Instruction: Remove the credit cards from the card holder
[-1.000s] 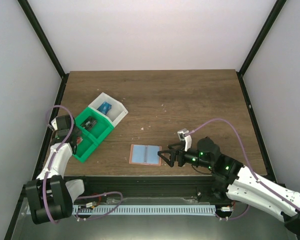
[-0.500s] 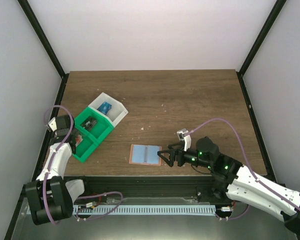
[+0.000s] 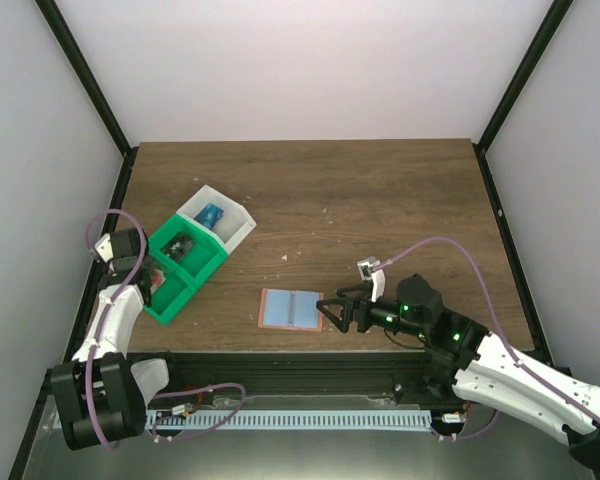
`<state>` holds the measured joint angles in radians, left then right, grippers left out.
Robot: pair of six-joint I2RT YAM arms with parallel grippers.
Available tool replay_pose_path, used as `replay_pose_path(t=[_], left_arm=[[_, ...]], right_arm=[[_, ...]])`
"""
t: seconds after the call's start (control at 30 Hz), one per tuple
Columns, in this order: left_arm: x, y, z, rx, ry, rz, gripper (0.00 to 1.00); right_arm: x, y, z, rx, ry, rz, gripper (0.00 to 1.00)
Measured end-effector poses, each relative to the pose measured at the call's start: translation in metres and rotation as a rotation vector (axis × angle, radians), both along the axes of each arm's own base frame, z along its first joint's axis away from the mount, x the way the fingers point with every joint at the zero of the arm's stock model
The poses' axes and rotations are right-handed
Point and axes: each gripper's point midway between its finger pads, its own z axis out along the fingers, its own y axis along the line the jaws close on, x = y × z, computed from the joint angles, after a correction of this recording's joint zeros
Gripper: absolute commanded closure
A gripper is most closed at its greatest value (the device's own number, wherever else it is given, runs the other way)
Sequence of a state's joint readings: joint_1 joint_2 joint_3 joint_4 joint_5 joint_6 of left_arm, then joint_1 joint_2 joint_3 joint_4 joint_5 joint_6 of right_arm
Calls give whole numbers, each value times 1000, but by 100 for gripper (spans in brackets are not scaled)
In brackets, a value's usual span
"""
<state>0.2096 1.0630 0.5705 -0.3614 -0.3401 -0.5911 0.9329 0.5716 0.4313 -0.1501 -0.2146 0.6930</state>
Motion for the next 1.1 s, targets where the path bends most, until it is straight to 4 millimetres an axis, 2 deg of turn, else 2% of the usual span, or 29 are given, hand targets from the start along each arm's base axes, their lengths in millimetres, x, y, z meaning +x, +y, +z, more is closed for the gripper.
replay_pose_path(t=[0.03, 0.13, 0.37, 0.53, 0.57, 0.63, 0.73, 0.87, 0.97, 1.03, 1.1], left_arm=[[0, 0, 1, -1, -2, 3, 69], [-1, 2, 3, -1, -2, 21, 53], [2, 5, 16, -11, -24, 58, 41], [9, 0, 28, -40, -48, 38, 34], [12, -3, 32, -54, -61, 21, 27], [21, -13, 42, -91, -95, -39, 19], [35, -35, 56, -165, -144, -159, 18], [46, -69, 68, -248, -189, -324, 28], [48, -104, 77, -314, -217, -469, 33], [47, -132, 83, -356, -231, -578, 35], [45, -161, 87, -398, -239, -687, 38]], right_arm=[[0, 0, 0, 0, 1, -2, 0], [1, 0, -2, -3, 8, -8, 0], [4, 0, -10, -24, 40, -25, 0], [8, -4, -22, -59, 88, -68, 0], [10, -6, -27, -72, 103, -84, 0], [12, -8, -35, -98, 130, -112, 0], [17, -11, -41, -141, 156, -143, 0], [22, -12, -43, -179, 163, -170, 0], [24, -13, -49, -204, 170, -180, 2], [24, -11, -53, -214, 178, -175, 9], [23, -8, -56, -216, 189, -161, 21]])
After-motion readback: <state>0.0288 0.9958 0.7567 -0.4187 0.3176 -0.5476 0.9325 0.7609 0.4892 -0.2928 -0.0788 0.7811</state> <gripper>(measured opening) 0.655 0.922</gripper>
